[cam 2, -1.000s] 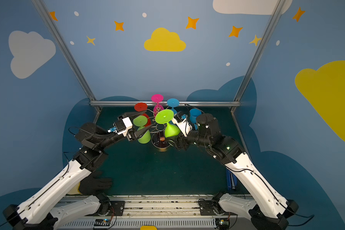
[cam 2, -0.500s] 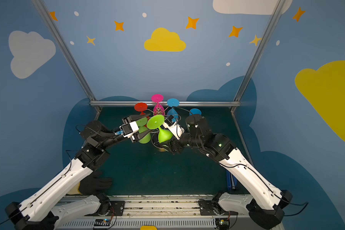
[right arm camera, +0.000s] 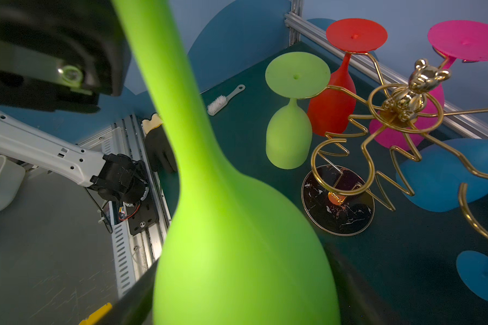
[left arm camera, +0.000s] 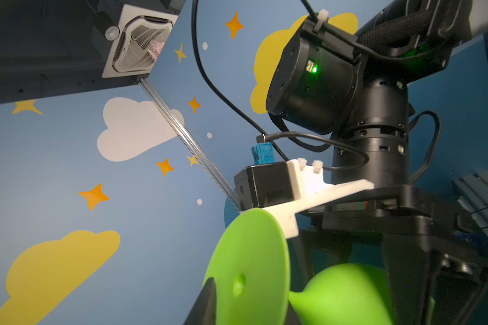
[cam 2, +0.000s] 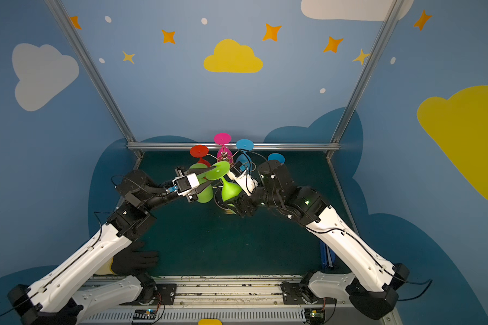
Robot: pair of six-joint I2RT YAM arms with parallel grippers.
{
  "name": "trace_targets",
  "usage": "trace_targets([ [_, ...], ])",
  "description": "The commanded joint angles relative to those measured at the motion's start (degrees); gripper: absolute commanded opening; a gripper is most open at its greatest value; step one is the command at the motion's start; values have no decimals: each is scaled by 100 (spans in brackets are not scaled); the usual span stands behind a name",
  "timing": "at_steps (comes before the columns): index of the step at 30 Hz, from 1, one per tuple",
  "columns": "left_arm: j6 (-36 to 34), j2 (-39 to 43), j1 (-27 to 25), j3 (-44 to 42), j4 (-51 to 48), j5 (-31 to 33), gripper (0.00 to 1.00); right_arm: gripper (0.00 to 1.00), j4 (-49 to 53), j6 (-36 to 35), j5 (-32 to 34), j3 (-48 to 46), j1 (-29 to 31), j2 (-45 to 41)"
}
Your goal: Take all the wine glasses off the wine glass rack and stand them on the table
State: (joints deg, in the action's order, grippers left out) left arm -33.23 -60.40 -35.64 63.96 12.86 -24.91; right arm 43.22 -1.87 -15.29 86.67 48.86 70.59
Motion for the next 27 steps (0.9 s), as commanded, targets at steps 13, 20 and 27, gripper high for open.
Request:
trace_targets([
  [13, 447, 175, 12, -194, 348, 1422, 3, 75, -821, 183, -331, -235, 33, -418],
  [20, 1673, 209, 13, -301, 30, 2323, 3, 83, -2123, 540, -563, -980, -229, -1219],
  [27, 2685, 268, 76, -360, -217, 2565, 3, 84, -2763, 902, -424, -1488, -641, -1996],
])
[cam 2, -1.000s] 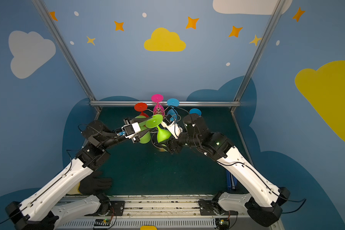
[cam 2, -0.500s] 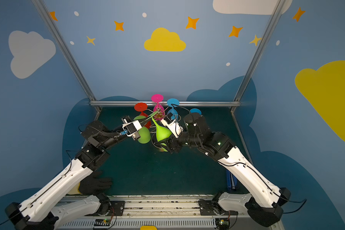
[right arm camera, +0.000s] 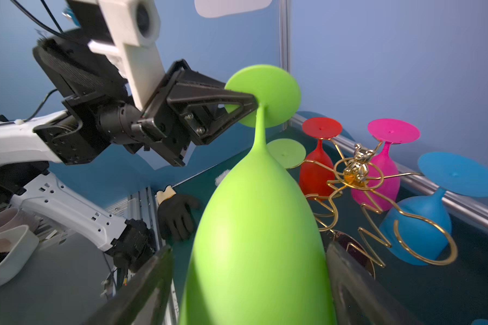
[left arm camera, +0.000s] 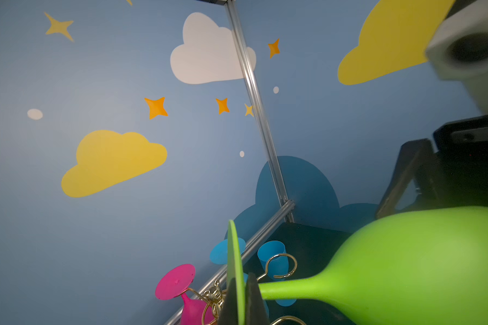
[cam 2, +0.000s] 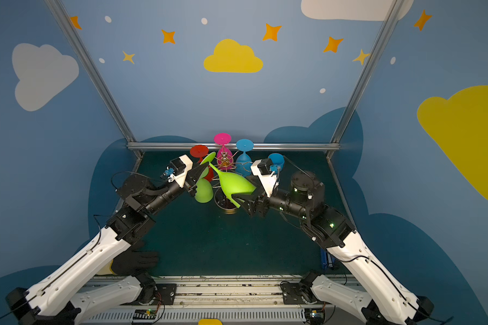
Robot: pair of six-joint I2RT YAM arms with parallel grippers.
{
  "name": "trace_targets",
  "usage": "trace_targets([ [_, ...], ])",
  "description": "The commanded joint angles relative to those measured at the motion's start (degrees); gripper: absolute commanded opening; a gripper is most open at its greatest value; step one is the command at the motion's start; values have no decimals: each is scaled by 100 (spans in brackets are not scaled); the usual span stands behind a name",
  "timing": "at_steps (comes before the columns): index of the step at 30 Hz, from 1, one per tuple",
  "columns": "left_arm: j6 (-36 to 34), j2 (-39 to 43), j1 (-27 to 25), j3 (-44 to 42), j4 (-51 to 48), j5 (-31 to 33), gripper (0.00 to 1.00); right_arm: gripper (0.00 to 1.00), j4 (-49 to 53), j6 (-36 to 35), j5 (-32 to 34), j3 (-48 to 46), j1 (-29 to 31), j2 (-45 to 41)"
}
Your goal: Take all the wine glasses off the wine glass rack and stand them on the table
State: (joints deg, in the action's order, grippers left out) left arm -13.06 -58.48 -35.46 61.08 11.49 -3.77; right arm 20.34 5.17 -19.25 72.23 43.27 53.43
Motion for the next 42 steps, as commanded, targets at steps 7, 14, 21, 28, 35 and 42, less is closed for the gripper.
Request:
trace_targets([
  [7, 1383, 92, 188, -77, -51, 193, 3, 80, -125, 186, 611, -233, -318, -927],
  [14, 1874, 119, 302, -113, 25, -224, 3, 76, 57, 287, 878, -460, -432, -986],
  [21, 2091, 137, 312, -240, 148, -543, 3, 74, -180, 374, 689, -534, -551, -627],
  [28, 2269, 120, 321, -347, 268, -832, 3, 66, -594, 530, 220, -477, -609, -137],
  [35, 2301, 135, 330, -388, 319, -923, 3, 26, -772, 662, -177, -391, -609, 105],
  [42, 2281, 112, 338, -416, 323, -893, 15, 0, -727, 723, -261, -342, -609, 160],
])
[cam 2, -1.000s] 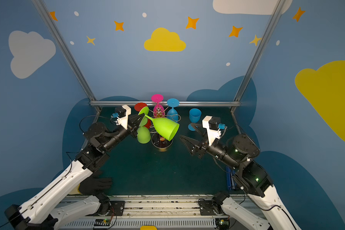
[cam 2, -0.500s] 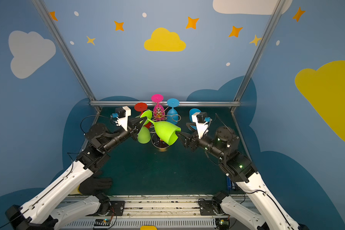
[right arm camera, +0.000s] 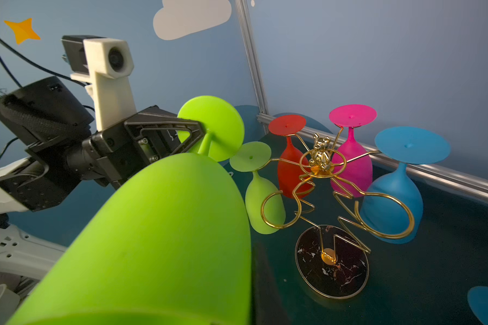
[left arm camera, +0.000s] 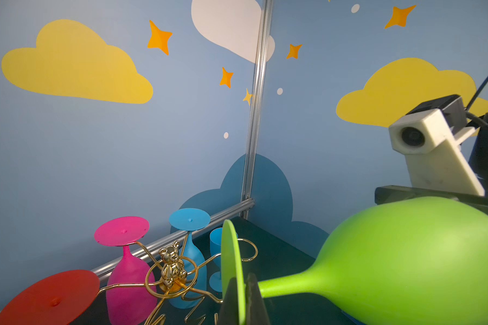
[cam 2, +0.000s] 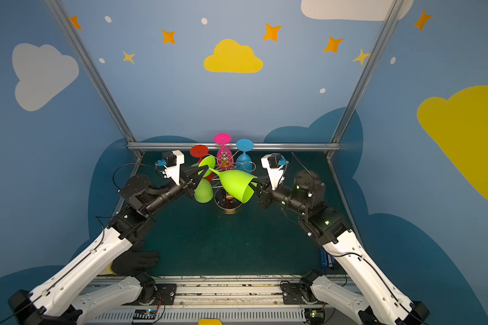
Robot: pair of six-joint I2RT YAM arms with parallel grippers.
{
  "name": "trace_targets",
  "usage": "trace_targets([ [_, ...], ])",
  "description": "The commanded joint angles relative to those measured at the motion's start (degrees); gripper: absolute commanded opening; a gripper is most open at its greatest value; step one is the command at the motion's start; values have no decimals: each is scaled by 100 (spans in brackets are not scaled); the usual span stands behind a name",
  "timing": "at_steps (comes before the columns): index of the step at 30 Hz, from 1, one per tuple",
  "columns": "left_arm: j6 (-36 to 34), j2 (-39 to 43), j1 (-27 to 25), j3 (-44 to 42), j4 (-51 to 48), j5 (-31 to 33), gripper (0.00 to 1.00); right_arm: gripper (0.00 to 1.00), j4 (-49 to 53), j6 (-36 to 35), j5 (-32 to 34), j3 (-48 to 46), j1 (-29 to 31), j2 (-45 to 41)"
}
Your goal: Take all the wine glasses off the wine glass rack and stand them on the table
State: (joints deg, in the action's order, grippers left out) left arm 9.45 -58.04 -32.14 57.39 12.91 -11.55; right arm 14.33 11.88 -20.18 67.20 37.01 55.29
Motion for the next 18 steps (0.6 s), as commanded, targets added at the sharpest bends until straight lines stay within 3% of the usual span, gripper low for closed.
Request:
trace_targets([
  [1, 13, 76, 7, -44, 177, -82, 22, 0, -100, 45, -99, 160, 16, -48],
  [2, -15, 83, 11, -48, 164, -47, 31, 0, -55, 22, 1, 170, 10, -82],
  [4, -53, 134, 6, -61, 120, 77, 63, 0, 85, -71, 223, 224, 3, -159],
  [6, -124, 217, 19, -70, 45, 306, 74, 0, 364, -242, 591, 334, -18, -282],
  [11, -398, 542, 87, -267, 49, 977, 88, 0, 1073, -604, 1370, 526, -111, -744],
  [18, -976, 1091, 355, -497, 52, 1660, 93, 0, 2737, -867, 2773, 761, -163, -1382],
])
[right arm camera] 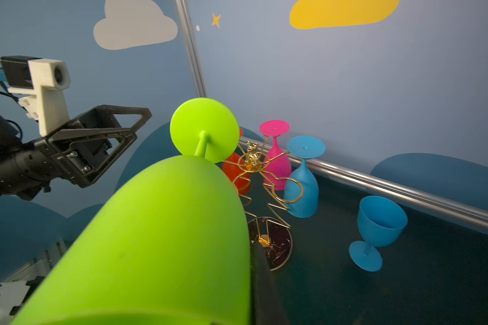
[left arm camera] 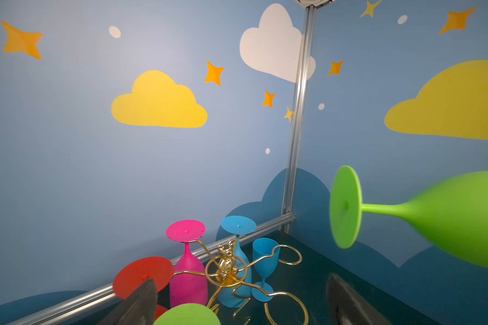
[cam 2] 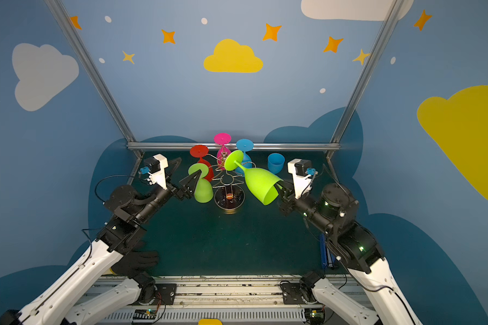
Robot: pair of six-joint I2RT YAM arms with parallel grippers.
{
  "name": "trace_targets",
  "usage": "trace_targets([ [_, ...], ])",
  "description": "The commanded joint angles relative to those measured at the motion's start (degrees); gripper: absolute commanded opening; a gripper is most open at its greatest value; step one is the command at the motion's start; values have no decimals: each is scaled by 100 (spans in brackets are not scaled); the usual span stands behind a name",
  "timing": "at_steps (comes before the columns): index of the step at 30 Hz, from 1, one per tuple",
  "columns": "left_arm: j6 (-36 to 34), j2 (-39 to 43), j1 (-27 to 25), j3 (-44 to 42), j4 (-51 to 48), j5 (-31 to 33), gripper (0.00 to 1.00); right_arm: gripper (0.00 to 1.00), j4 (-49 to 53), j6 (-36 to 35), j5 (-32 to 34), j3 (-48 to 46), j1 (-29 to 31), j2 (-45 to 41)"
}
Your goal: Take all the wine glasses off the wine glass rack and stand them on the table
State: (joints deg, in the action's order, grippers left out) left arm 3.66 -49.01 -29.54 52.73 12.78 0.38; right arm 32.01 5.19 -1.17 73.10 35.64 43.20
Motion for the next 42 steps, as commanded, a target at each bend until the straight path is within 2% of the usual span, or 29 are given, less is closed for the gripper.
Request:
trace_targets([
  [1, -505, 243, 142, -39, 23, 527, 94, 0, 1312, -183, 1069, 276, -29, -205],
  [5, -857, 447, 323, -149, -77, 812, 95, 0, 2905, 114, 1680, 563, -29, -242],
  [10, -710, 586, 573, -346, 76, 898, 97, 0, 3799, 429, 2246, 258, -39, 15],
  [15, -824, 621, 760, -369, -24, 815, 98, 0, 3722, 335, 2311, 108, -225, 830],
  [20, -918, 797, 921, -572, -40, 958, 99, 0, 3380, 15, 1994, 246, -662, 1965],
  [25, -586, 1046, 1215, -868, 11, 951, 100, 0, 3139, -251, 1538, 622, -1319, 2918],
  [31, -255, 1258, 1656, -1034, -44, 902, 100, 0, 3031, -504, 1528, 1130, -1872, 3703],
  [34, 11, 1305, 1816, -1068, -47, 933, 100, 0, 2883, -516, 1303, 1391, -2171, 4071],
  [42, 115, 1312, 1945, -1054, -83, 992, 100, 0, 3001, -683, 1254, 2153, -2719, 5147],
])
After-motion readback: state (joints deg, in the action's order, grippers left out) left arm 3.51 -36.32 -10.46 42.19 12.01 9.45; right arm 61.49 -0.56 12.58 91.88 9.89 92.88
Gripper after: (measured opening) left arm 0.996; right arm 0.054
